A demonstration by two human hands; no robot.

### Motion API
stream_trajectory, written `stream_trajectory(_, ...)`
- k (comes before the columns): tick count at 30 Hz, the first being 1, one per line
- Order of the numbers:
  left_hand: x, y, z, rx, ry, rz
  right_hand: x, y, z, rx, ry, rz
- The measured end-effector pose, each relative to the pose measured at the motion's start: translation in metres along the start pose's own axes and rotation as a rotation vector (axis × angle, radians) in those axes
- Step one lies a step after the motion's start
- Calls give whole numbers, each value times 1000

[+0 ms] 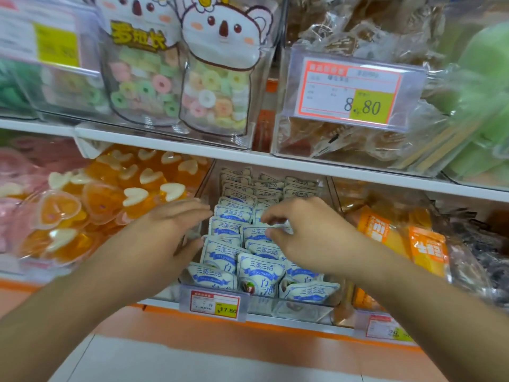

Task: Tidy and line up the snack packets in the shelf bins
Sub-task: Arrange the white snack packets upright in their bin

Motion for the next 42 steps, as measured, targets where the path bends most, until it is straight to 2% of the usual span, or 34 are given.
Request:
stream_trajectory(5, -5, -4, 3, 11, 2, 10, -17, -53, -65, -135, 28, 26)
stream_trajectory(9, -11, -7, 3, 33, -13, 27, -25, -60, -77, -83, 55, 15)
stream_trajectory(14, -12, -6, 3, 44, -33, 61, -15, -65, -80, -92, -51, -113)
stream_trajectory(19, -9, -4, 3, 58, -39, 70, -22, -64, -79, -118, -57, -304)
stream_trajectory(23, -8, -4, 3, 50, -34, 54, -28, -57, -86, -1, -34, -230)
stream_trajectory(27, -6, -5, 3, 54, -51, 45, -28, -58, -87, -25, 33, -143)
stream_trajectory(32, -7, -5, 4, 54, -53, 26, -8, -43, -95, 198, 31, 109)
stream_trajectory(34, -7, -5, 3, 54, -53, 26, -5, -50, -97, 163, -1, 192)
stream_trajectory(39, -7, -6, 3, 60, -62, 36, -5, -53, -104, 76, -95, 33)
stream_trajectory(42, -7, -7, 3, 57, -60, 3, -8, -56, -105, 50, -90, 28)
Point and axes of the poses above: each hand's wrist, its own z-axis away from the middle knuckle, its own y-axis out of the back of the hand, x = y × z, the point moved 7 cm from there along -z, towards the middle knuckle, and after that the axes turned 1 degree about -y, right-handed, at the moved point
